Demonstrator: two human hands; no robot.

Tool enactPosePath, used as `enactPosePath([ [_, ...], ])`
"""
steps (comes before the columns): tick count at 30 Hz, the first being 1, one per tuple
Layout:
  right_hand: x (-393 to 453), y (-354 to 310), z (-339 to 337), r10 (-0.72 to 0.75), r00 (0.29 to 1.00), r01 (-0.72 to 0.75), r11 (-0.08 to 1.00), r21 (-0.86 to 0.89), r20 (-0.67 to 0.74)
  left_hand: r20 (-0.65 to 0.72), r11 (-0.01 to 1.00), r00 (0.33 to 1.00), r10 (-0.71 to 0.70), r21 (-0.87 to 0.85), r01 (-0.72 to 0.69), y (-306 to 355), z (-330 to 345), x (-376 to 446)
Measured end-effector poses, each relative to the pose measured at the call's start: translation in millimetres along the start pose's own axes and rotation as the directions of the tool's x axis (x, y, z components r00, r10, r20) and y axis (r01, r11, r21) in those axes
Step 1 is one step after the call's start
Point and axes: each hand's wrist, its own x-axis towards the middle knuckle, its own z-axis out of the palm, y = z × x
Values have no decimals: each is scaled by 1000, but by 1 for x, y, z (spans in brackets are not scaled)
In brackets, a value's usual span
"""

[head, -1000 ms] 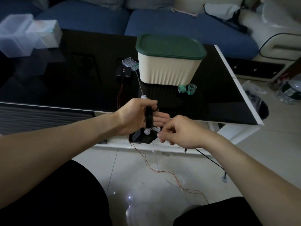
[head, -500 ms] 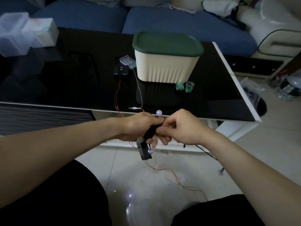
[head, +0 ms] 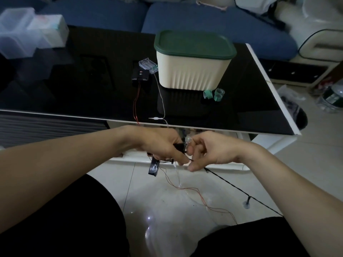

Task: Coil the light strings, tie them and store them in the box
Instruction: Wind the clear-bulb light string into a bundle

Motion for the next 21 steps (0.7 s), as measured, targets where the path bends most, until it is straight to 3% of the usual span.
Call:
enactPosePath([
  [4, -7, 6, -3, 82, 996, -83, 996, 43, 31, -165, 986, 985, -53, -163, 25, -4, -11, -2],
  [8, -12, 5, -6, 102, 992, -117, 968, 221, 78, -333, 915, 941, -57, -394, -84, -17, -29, -12],
  [13, -5, 5, -9, -10, 968, 49, 988, 149, -250, -482, 878, 871, -92, -451, -157, -23, -30, -19],
  [16, -1, 3, -11, -76, 900, 158, 975, 157, -430, -446, 846, 890, -92, -507, -166, -24, -28, -21],
  [21, 7, -4, -7, -130, 760, 306, 936, 174, -637, -251, 846, 968, -17, -520, -120, -20, -20, -22],
])
